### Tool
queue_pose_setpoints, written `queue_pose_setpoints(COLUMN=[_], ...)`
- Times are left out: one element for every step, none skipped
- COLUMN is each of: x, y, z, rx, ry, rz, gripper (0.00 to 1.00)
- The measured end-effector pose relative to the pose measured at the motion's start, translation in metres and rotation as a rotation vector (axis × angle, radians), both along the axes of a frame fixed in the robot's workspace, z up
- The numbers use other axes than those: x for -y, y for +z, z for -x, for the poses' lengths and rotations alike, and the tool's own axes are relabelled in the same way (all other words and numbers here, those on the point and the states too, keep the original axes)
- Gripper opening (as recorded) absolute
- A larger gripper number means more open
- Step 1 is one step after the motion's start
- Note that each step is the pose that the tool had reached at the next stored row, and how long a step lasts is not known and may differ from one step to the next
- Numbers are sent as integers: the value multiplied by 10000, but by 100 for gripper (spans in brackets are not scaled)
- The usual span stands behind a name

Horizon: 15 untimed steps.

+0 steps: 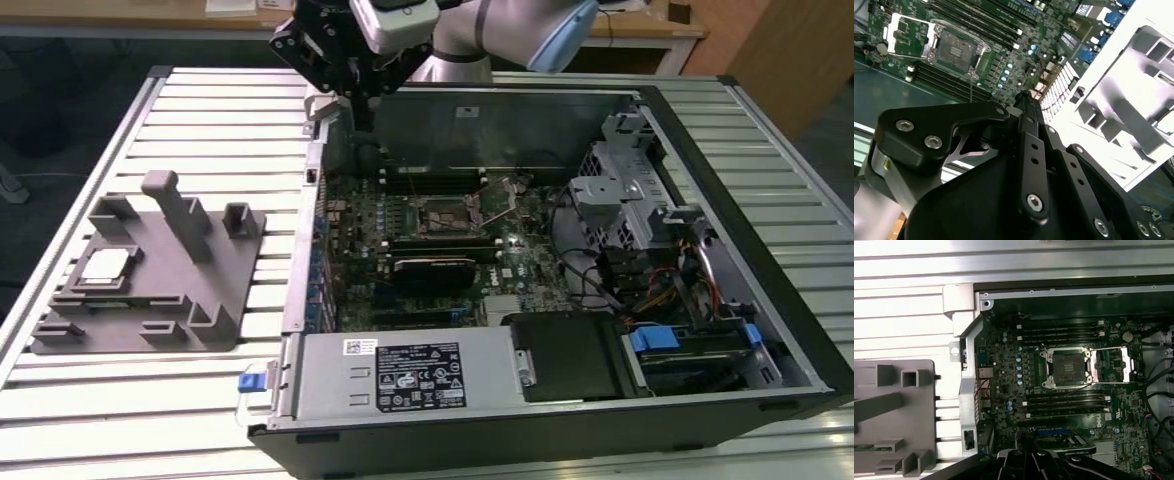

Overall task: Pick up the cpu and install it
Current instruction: 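Reach for the cpu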

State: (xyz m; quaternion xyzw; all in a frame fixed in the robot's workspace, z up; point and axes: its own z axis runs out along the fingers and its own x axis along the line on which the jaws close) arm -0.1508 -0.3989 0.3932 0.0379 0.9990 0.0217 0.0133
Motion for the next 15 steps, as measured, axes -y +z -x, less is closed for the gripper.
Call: queue_pose_setpoints(x=[0,0,0,0,0,0,0,0,0,0,0,0,0,0,0], y=[-1,-1,-2,-3,-4,-6,-8,-10,-13,-15,-18,-21,-24,-26,-30], z=[22,48,75,103,130,154,178,203,227,250,273,296,320,343,364], rx=[1,1,2,3,3,3,3,4,3,3,4,4,3,3,4], ry=[0,0,1,1,1,0,0,0,1,1,1,2,0,0,0], rz=[0,0,0,0,0,0,0,0,0,1,0,0,0,1,0], gripper=[11,11,11,11,11,11,11,11,11,11,11,11,11,11,11])
